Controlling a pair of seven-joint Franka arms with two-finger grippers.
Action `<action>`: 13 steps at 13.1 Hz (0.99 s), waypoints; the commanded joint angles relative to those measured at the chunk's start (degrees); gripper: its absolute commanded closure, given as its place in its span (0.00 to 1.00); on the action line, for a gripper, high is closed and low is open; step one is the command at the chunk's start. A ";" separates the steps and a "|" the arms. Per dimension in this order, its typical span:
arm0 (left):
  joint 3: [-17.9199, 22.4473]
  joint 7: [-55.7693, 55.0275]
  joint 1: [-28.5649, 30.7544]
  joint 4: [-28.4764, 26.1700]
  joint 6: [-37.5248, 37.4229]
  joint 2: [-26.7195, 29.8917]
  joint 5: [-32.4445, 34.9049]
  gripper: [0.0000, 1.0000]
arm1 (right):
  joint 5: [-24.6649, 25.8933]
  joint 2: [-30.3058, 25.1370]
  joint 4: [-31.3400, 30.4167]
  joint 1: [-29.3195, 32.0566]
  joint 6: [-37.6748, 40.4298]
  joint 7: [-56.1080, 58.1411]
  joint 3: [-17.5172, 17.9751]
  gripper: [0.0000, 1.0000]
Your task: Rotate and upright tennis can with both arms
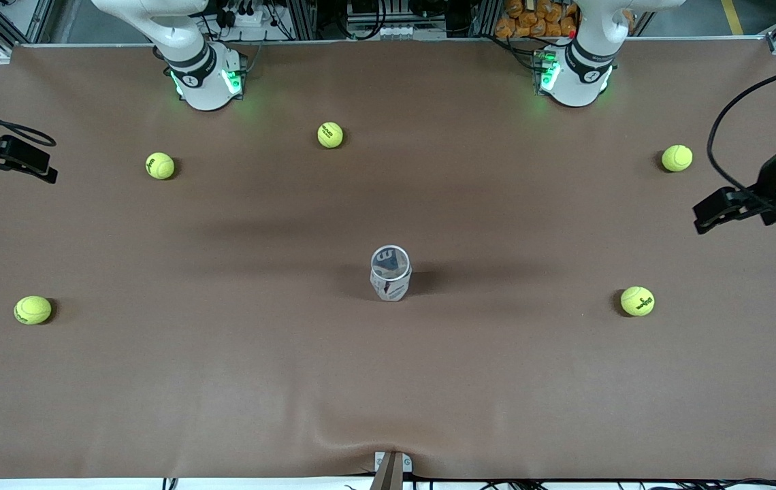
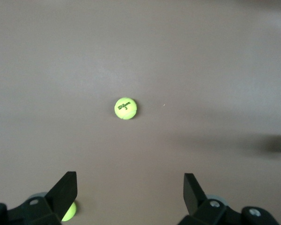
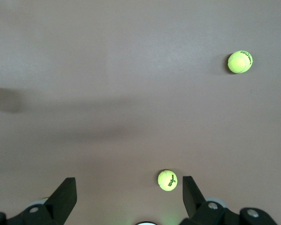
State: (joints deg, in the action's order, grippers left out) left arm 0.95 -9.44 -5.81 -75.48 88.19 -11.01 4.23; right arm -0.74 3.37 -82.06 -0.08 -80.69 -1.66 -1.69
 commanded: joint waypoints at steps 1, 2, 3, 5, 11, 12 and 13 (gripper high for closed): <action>-0.68 5.04 2.73 -1.69 -1.35 1.87 -1.16 0.00 | 0.13 -0.38 0.23 -0.18 0.18 -0.63 0.11 0.00; -0.68 5.31 2.82 -2.21 -1.61 2.22 -1.33 0.00 | 0.13 -0.38 0.14 -0.18 0.18 -0.72 0.11 0.00; -0.59 5.40 2.56 -3.87 -1.44 3.44 -1.42 0.00 | 0.13 -0.38 0.23 -0.18 0.18 -0.72 0.11 0.00; -0.77 5.49 3.34 -9.13 0.31 7.12 -2.90 0.00 | 0.13 -0.38 0.14 -0.18 0.27 -0.72 0.11 0.00; -0.94 4.70 3.17 -18.90 0.41 16.18 -3.79 0.00 | 0.13 -0.38 0.14 -0.18 0.27 -0.72 0.11 0.00; -1.47 4.61 3.34 -19.61 0.23 16.72 -3.88 0.00 | 0.13 -0.38 0.14 -0.27 0.27 -0.72 0.11 0.00; -1.56 4.78 3.35 -20.05 0.14 17.07 -3.88 0.00 | 0.13 -0.38 0.14 -0.35 0.18 -0.72 0.11 0.00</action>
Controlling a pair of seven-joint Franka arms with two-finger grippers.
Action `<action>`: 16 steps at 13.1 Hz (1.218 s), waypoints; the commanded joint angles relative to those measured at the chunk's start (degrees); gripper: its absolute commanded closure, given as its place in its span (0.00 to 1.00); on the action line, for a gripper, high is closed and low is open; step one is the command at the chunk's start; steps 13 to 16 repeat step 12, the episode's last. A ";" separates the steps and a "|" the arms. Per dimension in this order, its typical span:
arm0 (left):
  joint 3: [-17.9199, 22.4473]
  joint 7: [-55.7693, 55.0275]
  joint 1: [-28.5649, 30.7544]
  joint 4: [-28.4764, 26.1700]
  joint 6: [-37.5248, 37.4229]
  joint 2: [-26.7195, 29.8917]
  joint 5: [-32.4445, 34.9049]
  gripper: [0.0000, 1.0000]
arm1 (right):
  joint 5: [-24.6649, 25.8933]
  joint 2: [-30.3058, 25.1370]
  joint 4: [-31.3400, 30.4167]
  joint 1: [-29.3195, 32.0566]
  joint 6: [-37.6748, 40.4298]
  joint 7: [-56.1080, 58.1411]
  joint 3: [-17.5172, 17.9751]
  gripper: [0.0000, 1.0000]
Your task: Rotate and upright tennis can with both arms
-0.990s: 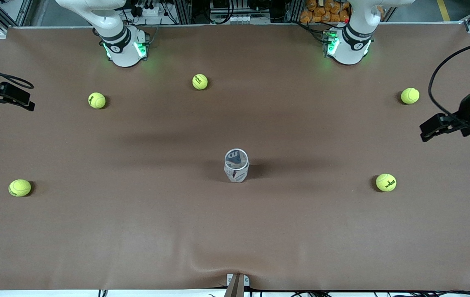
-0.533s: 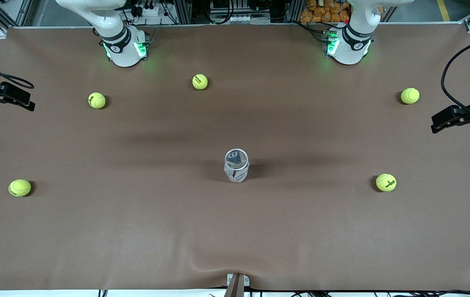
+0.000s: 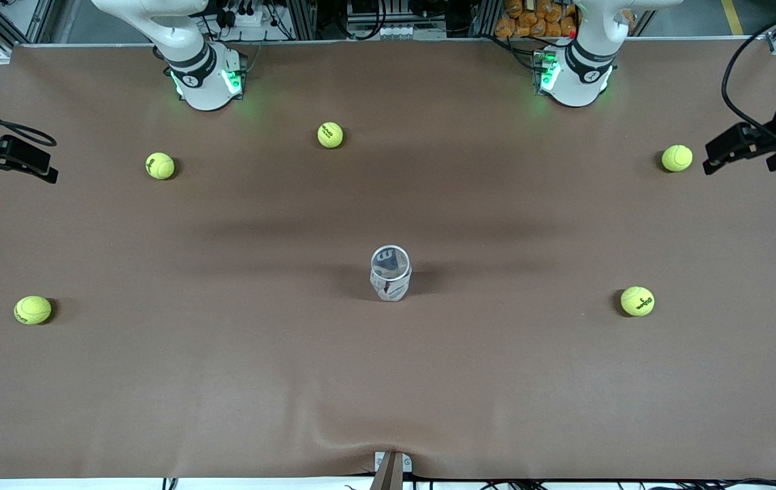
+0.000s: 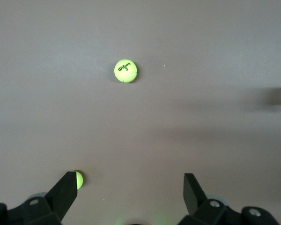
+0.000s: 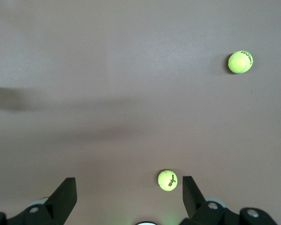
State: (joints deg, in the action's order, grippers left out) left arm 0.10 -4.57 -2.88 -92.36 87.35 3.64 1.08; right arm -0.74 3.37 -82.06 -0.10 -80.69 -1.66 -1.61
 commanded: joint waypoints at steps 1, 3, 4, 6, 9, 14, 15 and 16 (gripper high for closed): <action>-0.80 0.52 0.34 -3.09 0.28 2.42 -0.64 0.00 | 0.04 -0.38 0.15 -0.34 0.27 -0.72 0.03 0.00; -1.50 0.88 0.42 -2.92 0.01 2.42 -0.64 0.00 | 0.04 -0.38 0.15 -0.34 0.27 -0.72 0.03 0.00; -2.11 0.88 0.60 -2.74 0.01 2.42 -0.72 0.00 | 0.04 -0.38 0.15 -0.34 0.27 -0.72 0.03 0.00; -2.29 0.79 0.69 -2.65 -0.16 2.51 -0.64 0.00 | 0.04 -0.38 0.15 -0.34 0.27 -0.63 0.03 0.00; -2.64 0.53 0.60 -2.65 -0.69 2.60 -0.64 0.00 | 0.04 -0.38 0.15 -0.42 0.35 -0.63 0.03 0.00; -3.00 0.61 0.60 -2.39 -1.83 2.69 -0.64 0.00 | 0.04 -0.38 0.15 -0.34 0.44 -0.63 0.03 0.00; -3.00 0.61 0.60 -2.39 -1.83 2.69 -0.64 0.00 | 0.04 -0.38 0.15 -0.34 0.44 -0.63 0.03 0.00; -3.00 0.61 0.60 -2.39 -1.83 2.69 -0.64 0.00 | 0.04 -0.38 0.15 -0.34 0.44 -0.63 0.03 0.00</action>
